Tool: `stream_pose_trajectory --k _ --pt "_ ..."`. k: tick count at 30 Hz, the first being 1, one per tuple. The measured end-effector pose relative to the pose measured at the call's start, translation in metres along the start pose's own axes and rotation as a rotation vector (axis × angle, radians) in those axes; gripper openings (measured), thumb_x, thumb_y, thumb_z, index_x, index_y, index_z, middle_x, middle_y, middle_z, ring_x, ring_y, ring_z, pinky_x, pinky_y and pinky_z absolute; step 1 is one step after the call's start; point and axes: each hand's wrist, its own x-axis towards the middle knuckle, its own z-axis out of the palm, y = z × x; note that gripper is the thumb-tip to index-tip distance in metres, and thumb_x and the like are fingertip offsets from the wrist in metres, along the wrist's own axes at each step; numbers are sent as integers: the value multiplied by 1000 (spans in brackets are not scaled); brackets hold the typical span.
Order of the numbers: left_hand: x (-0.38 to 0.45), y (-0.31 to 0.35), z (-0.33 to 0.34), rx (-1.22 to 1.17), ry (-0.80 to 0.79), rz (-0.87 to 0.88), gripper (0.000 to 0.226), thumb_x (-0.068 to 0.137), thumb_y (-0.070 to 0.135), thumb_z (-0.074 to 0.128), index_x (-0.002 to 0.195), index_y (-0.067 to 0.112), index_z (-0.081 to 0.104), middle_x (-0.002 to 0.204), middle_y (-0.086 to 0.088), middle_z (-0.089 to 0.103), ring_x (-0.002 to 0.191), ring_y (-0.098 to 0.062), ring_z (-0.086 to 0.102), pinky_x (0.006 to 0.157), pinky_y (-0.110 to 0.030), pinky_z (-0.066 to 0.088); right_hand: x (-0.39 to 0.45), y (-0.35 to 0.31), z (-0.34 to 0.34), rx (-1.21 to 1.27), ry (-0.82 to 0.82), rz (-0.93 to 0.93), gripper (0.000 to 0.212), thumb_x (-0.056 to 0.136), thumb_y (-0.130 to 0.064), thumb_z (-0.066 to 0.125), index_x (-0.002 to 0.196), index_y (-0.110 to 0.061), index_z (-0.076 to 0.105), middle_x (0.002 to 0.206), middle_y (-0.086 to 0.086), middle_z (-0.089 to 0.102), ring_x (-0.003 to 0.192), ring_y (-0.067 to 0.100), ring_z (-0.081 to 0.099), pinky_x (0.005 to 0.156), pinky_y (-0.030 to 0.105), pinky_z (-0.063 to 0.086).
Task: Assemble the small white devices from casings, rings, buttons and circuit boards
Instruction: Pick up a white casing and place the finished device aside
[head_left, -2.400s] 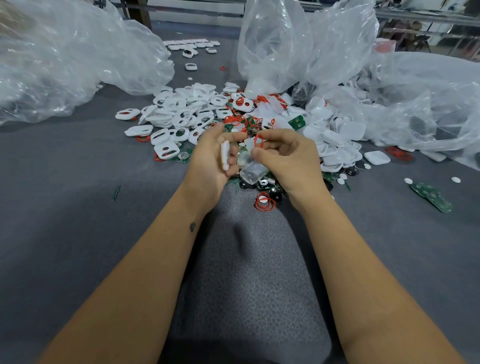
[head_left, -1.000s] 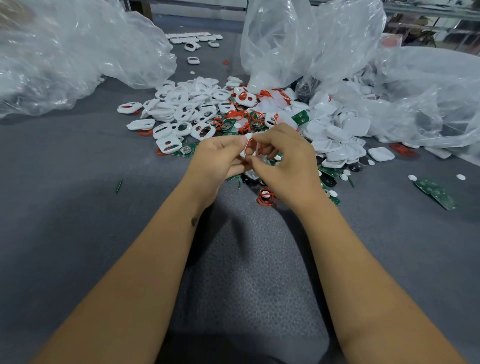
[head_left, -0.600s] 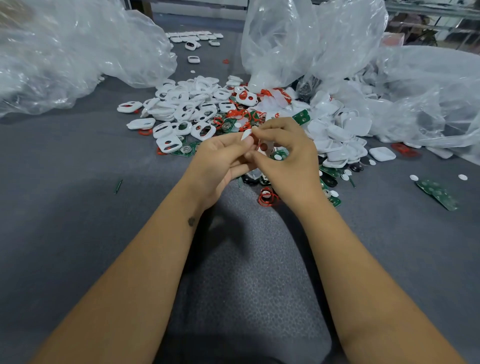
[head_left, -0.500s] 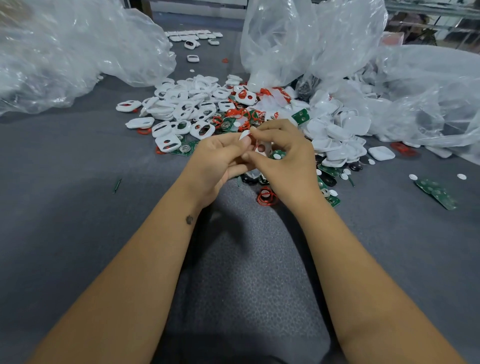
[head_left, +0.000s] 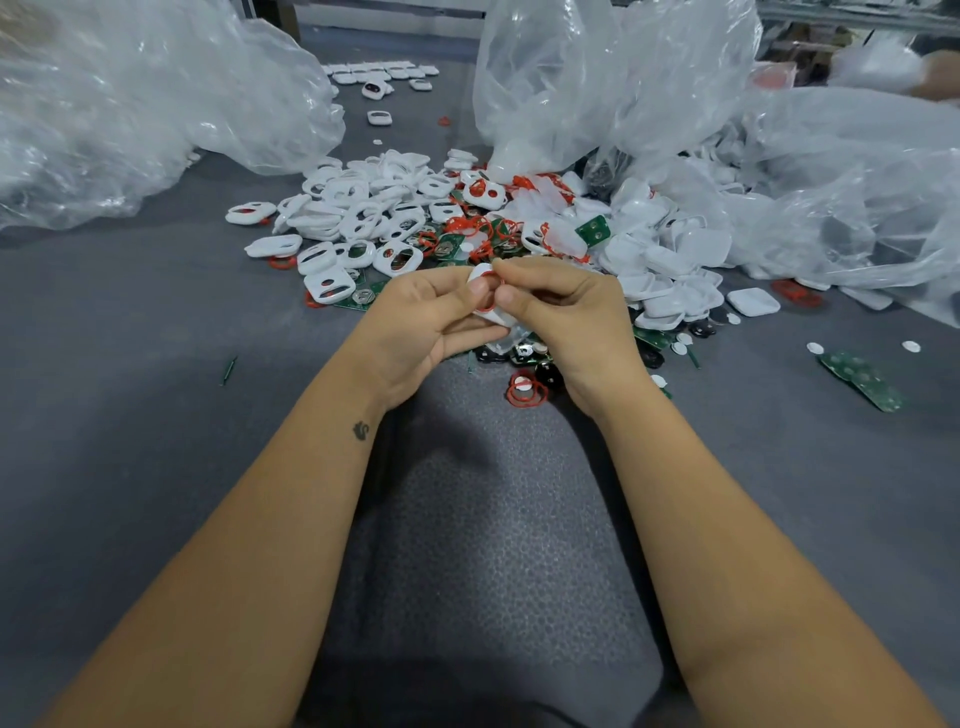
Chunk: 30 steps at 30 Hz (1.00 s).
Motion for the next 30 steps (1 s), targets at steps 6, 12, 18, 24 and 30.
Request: stream_pose_trajectory --k 6,12,18,24,30 --pt "-2 1 1 -4 -32 -14 18 97 12 50 104 6 66 86 -3 74 88 -14 72 76 -24 58 0 -1 -2 -28 -1 2 36 77 11 71 110 -2 67 99 13 69 94 20 67 91 31 55" --pt "-1 0 -1 8 -30 -31 19 97 12 51 106 5 66 90 -7 74 87 -17 72 75 -23 58 -1 -1 -1 -71 16 3 28 75 9 74 97 -9 72 89 7 69 90 20 67 90 32 54" --pt "-1 -2 0 25 -15 -12 18 98 11 50 105 7 67 90 -5 74 86 -15 72 74 -23 58 -1 -1 0 -124 22 -5 27 77 8 73 83 -18 72 95 15 69 94 26 67 91 39 55" --pt "-1 -3 3 43 -43 7 20 98 7 48 109 2 65 103 -10 73 96 -19 71 81 -26 57 -2 2 2 -161 53 -3 26 78 7 71 80 -19 72 82 2 72 80 14 67 74 28 56" --pt "-2 -2 4 138 -16 83 28 90 -10 56 112 5 63 101 -12 72 95 -19 69 90 -28 56 -1 -1 -2 -83 -5 2 29 82 10 65 92 -17 70 89 -3 73 88 10 68 77 24 54"
